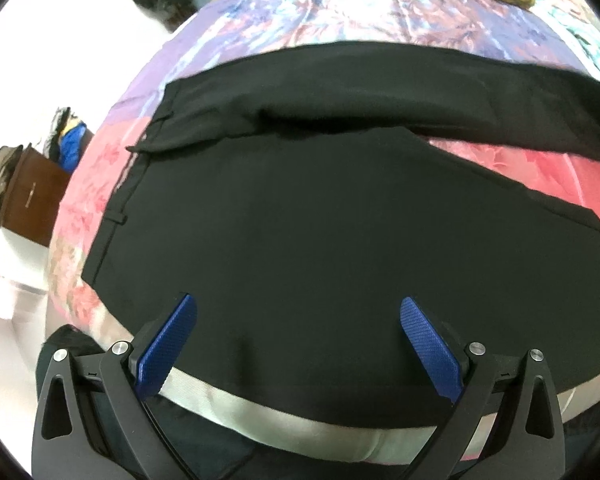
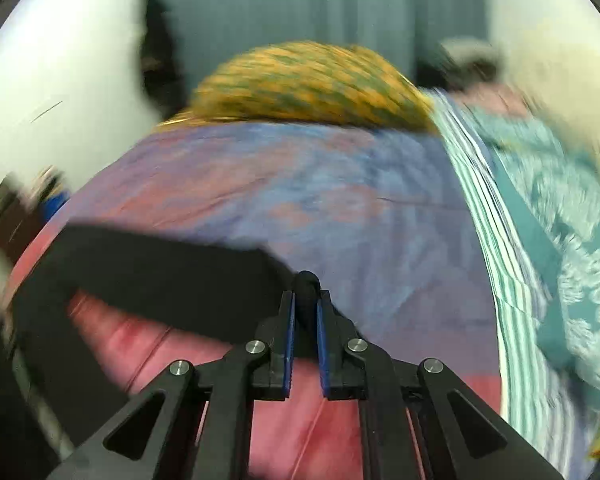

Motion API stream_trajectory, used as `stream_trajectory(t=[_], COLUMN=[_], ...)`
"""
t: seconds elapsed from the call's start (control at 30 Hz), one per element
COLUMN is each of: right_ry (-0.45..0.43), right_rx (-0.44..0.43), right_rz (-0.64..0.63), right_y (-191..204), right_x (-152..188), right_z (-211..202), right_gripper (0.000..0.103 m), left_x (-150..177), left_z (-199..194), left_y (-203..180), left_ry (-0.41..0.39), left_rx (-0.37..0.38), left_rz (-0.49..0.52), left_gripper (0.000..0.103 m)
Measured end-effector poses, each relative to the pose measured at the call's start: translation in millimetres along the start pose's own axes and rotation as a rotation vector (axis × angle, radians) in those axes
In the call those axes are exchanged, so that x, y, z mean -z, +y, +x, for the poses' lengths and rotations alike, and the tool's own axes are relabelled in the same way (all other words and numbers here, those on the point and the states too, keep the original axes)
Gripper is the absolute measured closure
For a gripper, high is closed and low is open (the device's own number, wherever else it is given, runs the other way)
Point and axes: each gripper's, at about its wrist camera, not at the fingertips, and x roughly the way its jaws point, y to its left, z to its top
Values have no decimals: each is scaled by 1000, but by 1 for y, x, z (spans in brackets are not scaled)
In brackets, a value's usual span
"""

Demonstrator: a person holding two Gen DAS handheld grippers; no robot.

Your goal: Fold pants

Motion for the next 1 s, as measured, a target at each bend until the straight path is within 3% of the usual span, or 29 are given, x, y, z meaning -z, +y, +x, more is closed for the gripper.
stream_trajectory(t=[0.1,0.17,0.2,0.27,0.37,0.47,0.53,0.57,0.63,0.7,0.8,0.9,0.97,1.0], right_ry=[35,165,236,389,301,186,104,62,26,31,-4,-198,-254,-241], right_rx=[40,126,162,269,301,323,211,104,-73,-158,-35,-6,45,71], right_rz=[-60,-25,16,110,220,292,351,414,528,636,851,1172,1306,1322], right_y=[26,14,4,-16,-21,9,42,62,93,113,95,59,47,45], right_x=[70,132,158,207,219,203,196,191,191,197,217,241,244,241], right_z=[-47,-36,-26,-8,-41,-85,-97,-93,-70,-29,13,15,15,19], right_gripper=[93,87,64,42,37,31,24,19,17,17,18,19,23,49], left_x=[10,18,21,28,33,38,41,42,43,42,33,23,13,4], left_z=[-4,-1,0,0,-10,-13,-7,-4,-3,-8,-20,-19,-9,-3], left_y=[-4,-9,-11,-14,-7,1,1,0,-4,-4,6,18,19,18], left_ry=[-11,-3,5,18,-2,-16,-1,15,31,19,-30,-61,-50,-29], left_rx=[-10,-9,-9,-10,3,9,24,33,60,84,99,103,122,153], left_rz=[14,33,46,71,62,48,40,38,37,40,34,15,17,24], left_gripper=[1,1,1,1,1,1,1,1,1,1,1,1,1,1])
